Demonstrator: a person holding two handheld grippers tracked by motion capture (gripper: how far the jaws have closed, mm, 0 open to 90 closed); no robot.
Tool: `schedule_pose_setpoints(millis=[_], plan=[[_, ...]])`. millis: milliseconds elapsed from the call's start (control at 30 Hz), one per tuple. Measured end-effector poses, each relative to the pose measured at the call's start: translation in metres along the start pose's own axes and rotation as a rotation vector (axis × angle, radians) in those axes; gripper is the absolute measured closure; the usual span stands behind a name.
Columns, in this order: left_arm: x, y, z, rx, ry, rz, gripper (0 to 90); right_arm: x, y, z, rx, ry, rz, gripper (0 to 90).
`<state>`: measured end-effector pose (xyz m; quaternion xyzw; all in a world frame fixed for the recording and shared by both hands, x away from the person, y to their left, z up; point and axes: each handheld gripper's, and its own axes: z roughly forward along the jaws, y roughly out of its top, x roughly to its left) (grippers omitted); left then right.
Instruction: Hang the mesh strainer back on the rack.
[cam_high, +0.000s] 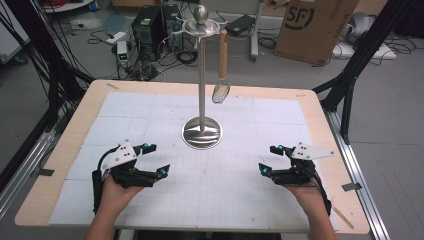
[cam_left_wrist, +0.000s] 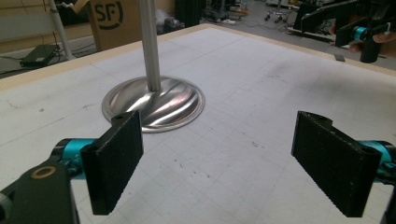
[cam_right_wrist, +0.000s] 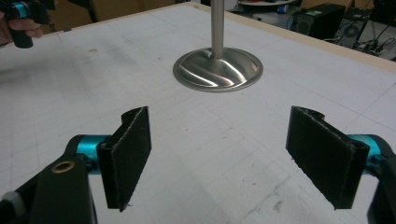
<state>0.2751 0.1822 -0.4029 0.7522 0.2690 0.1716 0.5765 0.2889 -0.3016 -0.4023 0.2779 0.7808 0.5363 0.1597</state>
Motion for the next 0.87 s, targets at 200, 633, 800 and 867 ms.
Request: schedule_pose_setpoints(millis=[200,633,800,867], plan=[[0.0,0.0005,-0.0024,-0.009,0.004,-0.001,17.2,0.0021,-0.0005,0.0008,0.008,0.004,-0.001,21.9],[-0.0004,-0.0028,-0.0002,0.008,0.009,-0.005,17.2,0.0009,-0.0009,0.0077,0.022,0.015,0.002,21.9],[-0.0007,-0.0034,0.0009,0.015,0.007,-0.002,17.2,0.0011,-0.0012,0.009,0.028,0.019,-0.003,21.9],[-0.0003,-0.0035,0.0016,0.013,0.004,-0.003,17.2,0.0016,-0.0011,0.0086,0.026,0.02,-0.004,21.9]])
